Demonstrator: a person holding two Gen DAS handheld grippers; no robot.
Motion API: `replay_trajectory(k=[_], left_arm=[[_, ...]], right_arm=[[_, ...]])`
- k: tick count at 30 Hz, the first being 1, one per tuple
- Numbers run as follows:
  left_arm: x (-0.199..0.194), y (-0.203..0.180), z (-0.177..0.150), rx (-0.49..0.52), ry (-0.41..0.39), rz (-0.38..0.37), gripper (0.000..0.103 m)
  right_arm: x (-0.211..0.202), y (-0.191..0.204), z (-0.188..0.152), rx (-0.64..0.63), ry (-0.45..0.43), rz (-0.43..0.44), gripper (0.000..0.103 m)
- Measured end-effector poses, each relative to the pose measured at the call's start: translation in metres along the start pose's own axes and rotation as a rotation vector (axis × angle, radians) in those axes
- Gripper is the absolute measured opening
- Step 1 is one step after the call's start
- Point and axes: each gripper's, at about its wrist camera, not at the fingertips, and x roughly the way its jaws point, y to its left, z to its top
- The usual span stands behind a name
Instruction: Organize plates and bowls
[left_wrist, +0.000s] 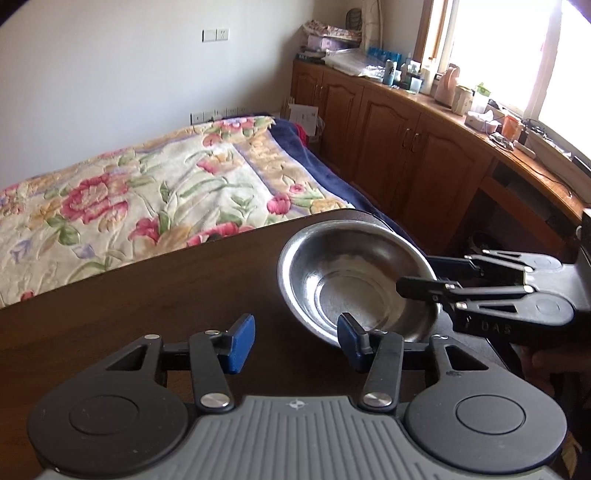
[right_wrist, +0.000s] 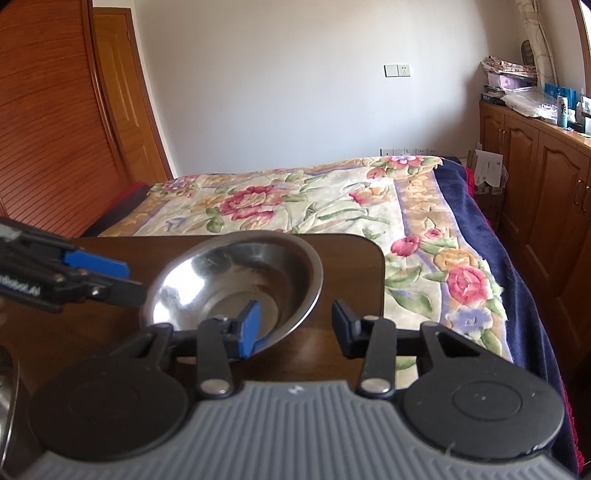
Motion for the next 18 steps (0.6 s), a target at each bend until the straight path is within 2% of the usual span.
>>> replay_trajectory(k=[4,9,14,16,18], left_arm=[[0.011,0.001,0.007,-0.018,0.024,-0.008,0.050],[0.021,0.006,0.011,-0.053,0.055,-0.023,0.043],[0.026,0.013,0.011,-0.089,0.067,-0.036,0.042],[0.028,0.014,0.012,-0.094,0.069,-0.040,0.039],[0.028,0.014,0.012,-0.103,0.075,-0.057,0.028]], right_arm=[[0.002,-0.001,-0.001,0.009,0.006,0.007,0.039],[0.003,-0.001,-0.002,0.021,0.009,0.017,0.035],[0.003,-0.001,-0.002,0.026,0.010,0.025,0.035],[0.003,-0.001,-0.002,0.027,0.011,0.023,0.034],[0.004,-0.001,-0.002,0.031,0.012,0.027,0.030]])
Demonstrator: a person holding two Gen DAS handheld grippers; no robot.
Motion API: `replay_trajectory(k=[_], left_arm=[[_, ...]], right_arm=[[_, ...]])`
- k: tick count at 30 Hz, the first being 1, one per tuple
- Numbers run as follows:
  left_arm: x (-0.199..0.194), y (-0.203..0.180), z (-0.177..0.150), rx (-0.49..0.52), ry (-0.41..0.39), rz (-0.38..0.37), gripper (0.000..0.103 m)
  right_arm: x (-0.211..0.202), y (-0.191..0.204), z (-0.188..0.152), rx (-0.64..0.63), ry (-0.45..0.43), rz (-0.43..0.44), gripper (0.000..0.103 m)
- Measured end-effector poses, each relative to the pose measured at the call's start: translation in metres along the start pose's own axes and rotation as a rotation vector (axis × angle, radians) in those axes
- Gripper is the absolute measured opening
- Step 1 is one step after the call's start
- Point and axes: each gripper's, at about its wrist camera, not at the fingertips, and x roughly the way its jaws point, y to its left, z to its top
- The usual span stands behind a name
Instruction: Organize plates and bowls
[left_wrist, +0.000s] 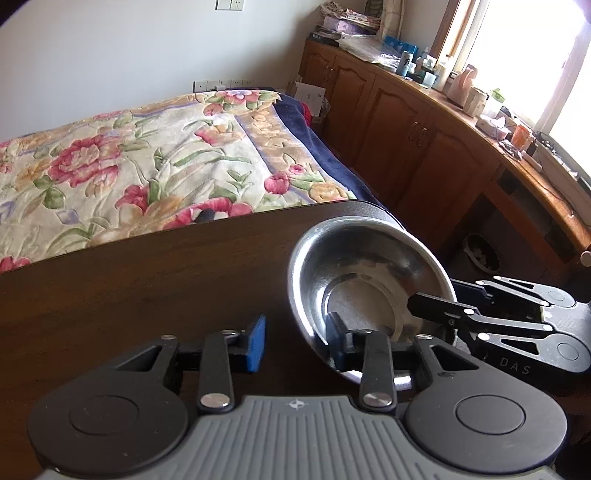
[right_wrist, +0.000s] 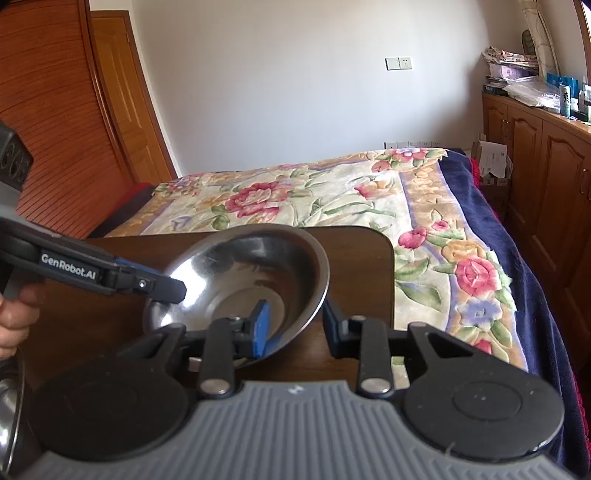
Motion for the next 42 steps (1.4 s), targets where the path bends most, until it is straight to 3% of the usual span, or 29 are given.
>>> replay_trajectory(k=[2,8,19,34,42], left_arm=[[0.000,0.000,-0.001,-0.009,0.010,-0.034,0.018],[-0.015,-0.001,-0.003,-0.027,-0.011,-0.050,0.015],[-0.072,-0.005,-0.011,0.011,-0.105,-0.043,0.015],[-0.143,0.002,-0.041,0.036,-0.196,-0.055,0.015],[-0.163,0.009,-0.071,0.030,-0.209,-0.065,0.015]], right_arm=[[0.000,-0.001,0.000,0.011,0.001,0.014,0.027],[-0.004,-0.001,0.000,0.041,-0.001,0.013,0.019],[-0.038,0.030,0.014,0.005,-0.083,0.023,0.018],[-0.072,0.075,0.021,-0.066,-0.114,0.021,0.018],[-0.080,0.098,0.004,-0.098,-0.091,0.031,0.018]])
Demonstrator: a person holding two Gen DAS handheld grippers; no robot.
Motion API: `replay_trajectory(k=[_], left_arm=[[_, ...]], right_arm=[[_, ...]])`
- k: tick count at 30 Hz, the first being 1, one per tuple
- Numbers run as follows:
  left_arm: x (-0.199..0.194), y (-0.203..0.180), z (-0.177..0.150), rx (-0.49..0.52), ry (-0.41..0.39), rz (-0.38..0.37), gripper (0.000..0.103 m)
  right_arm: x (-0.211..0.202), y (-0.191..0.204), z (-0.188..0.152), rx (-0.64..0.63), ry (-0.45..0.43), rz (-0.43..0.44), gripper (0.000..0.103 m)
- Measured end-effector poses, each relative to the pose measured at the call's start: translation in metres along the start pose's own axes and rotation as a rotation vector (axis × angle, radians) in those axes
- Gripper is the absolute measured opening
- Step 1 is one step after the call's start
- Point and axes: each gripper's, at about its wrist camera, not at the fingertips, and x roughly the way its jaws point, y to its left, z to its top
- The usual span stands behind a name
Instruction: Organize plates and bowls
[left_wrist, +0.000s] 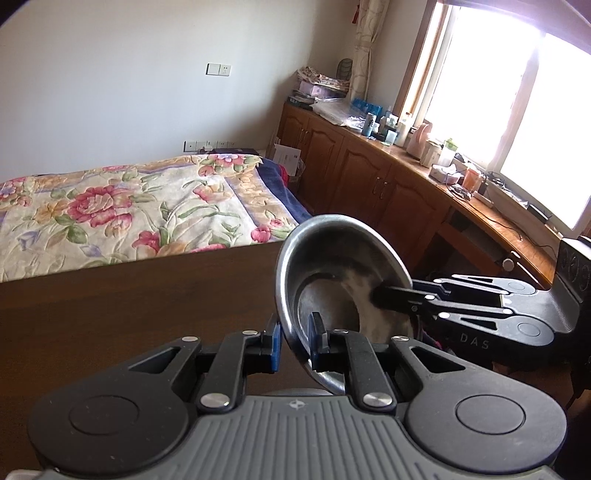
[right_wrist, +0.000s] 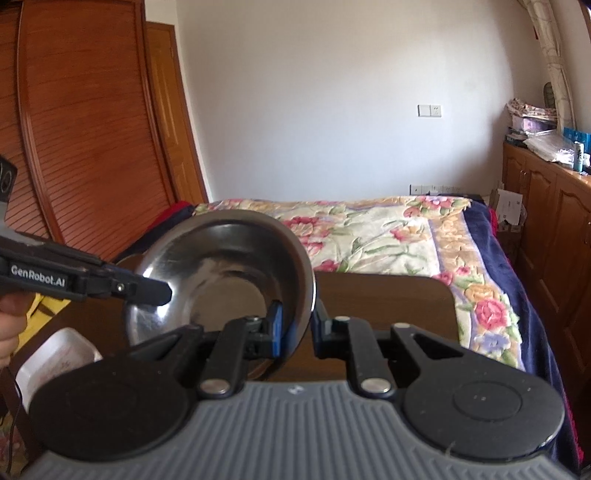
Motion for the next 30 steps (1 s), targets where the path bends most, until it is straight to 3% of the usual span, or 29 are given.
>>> replay_trajectory(k=[15,30], left_arm=[[-0.036,0.010,-0.058,-0.038,-0.001,-0.010,0.015],[-0.039,0.026,-0.095,-0.083,0.031,0.015,0.015]], right_arm=[[-0.018,0.041,-0.023,-0.031,0.033,0.037,0.018],[-0.011,0.065,-0.050,-0.079,0.092,0.054,0.018]])
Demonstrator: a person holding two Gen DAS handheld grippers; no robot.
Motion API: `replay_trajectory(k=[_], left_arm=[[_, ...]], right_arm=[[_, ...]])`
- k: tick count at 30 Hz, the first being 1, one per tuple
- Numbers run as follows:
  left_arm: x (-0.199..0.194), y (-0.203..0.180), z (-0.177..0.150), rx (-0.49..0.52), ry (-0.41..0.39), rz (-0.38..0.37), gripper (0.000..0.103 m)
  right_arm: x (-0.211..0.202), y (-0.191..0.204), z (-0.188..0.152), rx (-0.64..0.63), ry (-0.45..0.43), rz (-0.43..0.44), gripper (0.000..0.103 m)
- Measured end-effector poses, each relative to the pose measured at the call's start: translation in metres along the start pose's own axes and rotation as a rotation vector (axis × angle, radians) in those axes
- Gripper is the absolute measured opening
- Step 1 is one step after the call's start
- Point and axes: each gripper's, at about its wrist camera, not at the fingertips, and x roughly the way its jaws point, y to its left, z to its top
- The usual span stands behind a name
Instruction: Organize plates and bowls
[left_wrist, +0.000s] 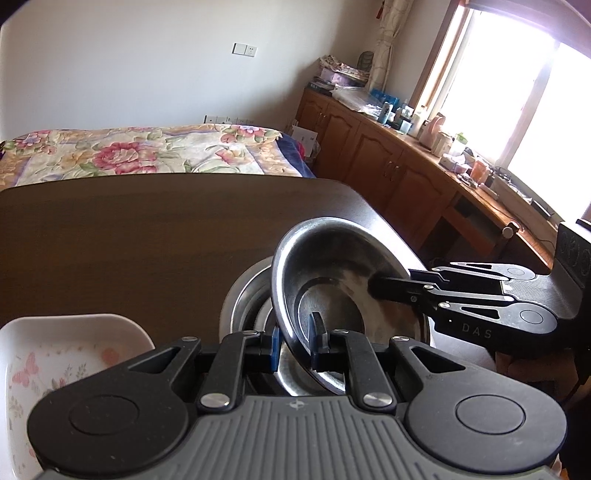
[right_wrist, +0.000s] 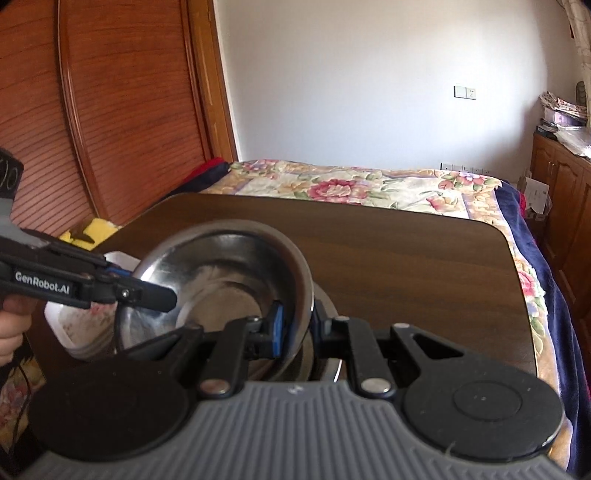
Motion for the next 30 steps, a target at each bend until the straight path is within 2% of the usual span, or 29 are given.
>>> replay_trajectory(k=[5,17,30], left_arm=[[0.005,0.000,-0.002,-0.003,0.009,0.004,0.015],[0.011,-0.003,-0.012,0.059,0.013,0.054,0.015],[0.006,-0.010,-0.017,0.084,-0.013,0.091,0.016]], right_arm=[[0.003,0.002,-0.004,-0.008,0.011,-0.002,0.018],[0.008,0.006,-0.011,-0.040,0.022,-0.019,0.018],[0.004,0.002,-0.014,-0.010,-0.015,-0.029,0.018]])
